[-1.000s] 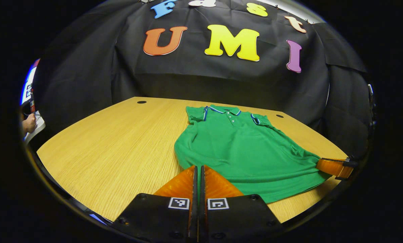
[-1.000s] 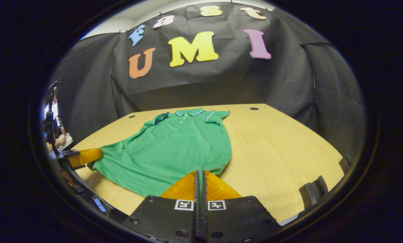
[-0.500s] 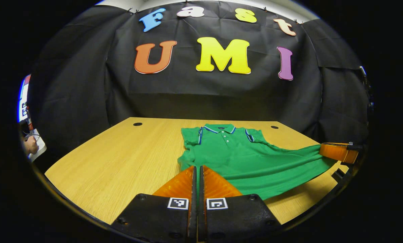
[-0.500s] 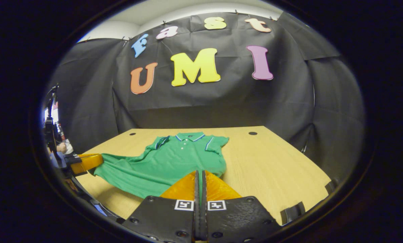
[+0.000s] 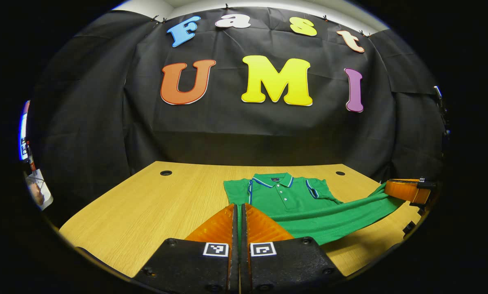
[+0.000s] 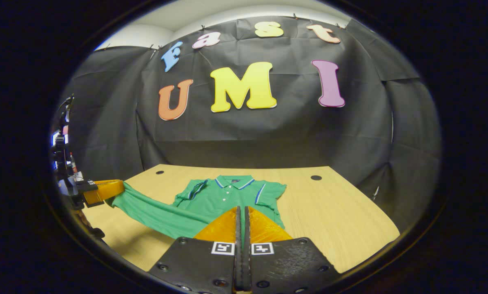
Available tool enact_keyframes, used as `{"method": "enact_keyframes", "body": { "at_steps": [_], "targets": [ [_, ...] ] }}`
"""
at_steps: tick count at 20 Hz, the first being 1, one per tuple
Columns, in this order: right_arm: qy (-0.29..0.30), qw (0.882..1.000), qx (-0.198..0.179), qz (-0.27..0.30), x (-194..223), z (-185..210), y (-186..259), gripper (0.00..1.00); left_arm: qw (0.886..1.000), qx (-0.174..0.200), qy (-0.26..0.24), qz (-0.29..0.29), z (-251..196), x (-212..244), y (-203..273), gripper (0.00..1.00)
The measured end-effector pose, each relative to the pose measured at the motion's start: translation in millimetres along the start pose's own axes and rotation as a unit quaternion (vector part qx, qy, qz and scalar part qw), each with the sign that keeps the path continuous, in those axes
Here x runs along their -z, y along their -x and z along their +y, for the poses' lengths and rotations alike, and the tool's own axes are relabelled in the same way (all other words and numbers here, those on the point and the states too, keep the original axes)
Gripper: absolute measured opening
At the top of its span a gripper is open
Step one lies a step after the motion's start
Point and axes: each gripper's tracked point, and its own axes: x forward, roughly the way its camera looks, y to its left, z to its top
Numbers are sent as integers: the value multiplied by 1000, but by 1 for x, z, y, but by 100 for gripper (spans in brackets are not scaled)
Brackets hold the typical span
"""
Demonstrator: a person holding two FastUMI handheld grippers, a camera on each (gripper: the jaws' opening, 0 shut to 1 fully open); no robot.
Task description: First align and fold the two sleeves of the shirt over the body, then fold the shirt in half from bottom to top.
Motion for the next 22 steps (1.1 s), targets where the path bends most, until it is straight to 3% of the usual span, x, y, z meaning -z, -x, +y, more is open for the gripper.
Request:
{"method": "enact_keyframes", "body": {
  "at_steps": [12,22],
  "targets": [
    [7,1000,13,-2,-57,-11,-141,0,999,12,3,29,10,-11,-141,7],
    [-9,998,35,44,-65,-49,-281,0,999,20,10,49,4,-23,-271,7]
  ]
}}
